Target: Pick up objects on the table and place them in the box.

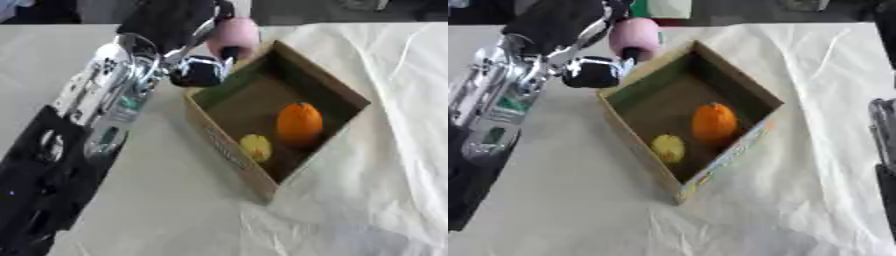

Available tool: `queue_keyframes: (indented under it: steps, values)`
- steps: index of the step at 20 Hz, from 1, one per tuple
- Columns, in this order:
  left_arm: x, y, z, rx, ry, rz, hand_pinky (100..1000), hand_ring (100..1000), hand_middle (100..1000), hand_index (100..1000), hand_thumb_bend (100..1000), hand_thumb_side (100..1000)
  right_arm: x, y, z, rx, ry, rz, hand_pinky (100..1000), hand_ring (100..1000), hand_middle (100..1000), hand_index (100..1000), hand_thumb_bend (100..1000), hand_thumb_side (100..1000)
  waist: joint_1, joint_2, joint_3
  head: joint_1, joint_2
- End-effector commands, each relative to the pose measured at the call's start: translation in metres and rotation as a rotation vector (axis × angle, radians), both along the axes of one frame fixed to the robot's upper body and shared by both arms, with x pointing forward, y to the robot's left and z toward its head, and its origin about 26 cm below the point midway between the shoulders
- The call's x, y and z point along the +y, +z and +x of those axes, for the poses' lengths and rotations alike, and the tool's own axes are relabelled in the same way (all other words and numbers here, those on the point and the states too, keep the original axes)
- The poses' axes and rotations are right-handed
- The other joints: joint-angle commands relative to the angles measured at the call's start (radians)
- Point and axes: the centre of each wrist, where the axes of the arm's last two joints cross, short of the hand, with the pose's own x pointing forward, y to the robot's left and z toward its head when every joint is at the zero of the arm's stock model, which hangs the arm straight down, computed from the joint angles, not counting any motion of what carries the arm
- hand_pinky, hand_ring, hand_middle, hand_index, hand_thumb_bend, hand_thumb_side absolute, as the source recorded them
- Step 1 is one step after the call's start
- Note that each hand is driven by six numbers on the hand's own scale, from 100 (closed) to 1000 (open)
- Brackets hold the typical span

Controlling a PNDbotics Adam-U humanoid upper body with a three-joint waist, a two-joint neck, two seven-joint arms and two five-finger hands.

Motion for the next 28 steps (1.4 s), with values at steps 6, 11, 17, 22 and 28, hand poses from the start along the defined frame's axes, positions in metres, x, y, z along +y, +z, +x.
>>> queue_keyframes:
  steps: [6, 11, 17, 22, 28]
  values:
    - [-0.027, -0.018, 0.008, 0.049, -0.056, 0.048, 347, 603, 573, 669, 100, 264, 0.003, 0.009, -0.003, -0.034, 0.020, -0.012, 746, 601, 469, 652, 100, 399, -0.001, -0.017, -0.009, 0.019, -0.010]
    - [-0.032, -0.033, 0.016, 0.164, -0.068, 0.140, 446, 684, 651, 761, 100, 306, 0.004, 0.010, -0.003, -0.035, 0.025, -0.013, 746, 602, 469, 652, 100, 399, 0.001, -0.015, -0.009, 0.022, -0.009]
    - [-0.027, -0.027, 0.016, 0.224, -0.028, 0.251, 588, 826, 802, 904, 453, 775, 0.003, 0.009, -0.003, -0.034, 0.021, -0.012, 746, 602, 469, 652, 100, 400, 0.001, -0.017, -0.006, 0.020, -0.007]
    - [-0.019, -0.021, 0.012, 0.156, 0.036, 0.244, 636, 869, 844, 940, 786, 956, 0.002, 0.009, -0.004, -0.034, 0.017, -0.013, 746, 602, 469, 652, 100, 400, 0.002, -0.019, 0.002, 0.018, -0.004]
    - [-0.009, -0.018, 0.009, 0.124, 0.074, 0.144, 613, 857, 836, 937, 929, 1000, 0.001, 0.009, -0.004, -0.036, 0.012, -0.011, 746, 602, 469, 651, 100, 402, 0.004, -0.020, 0.009, 0.019, -0.006]
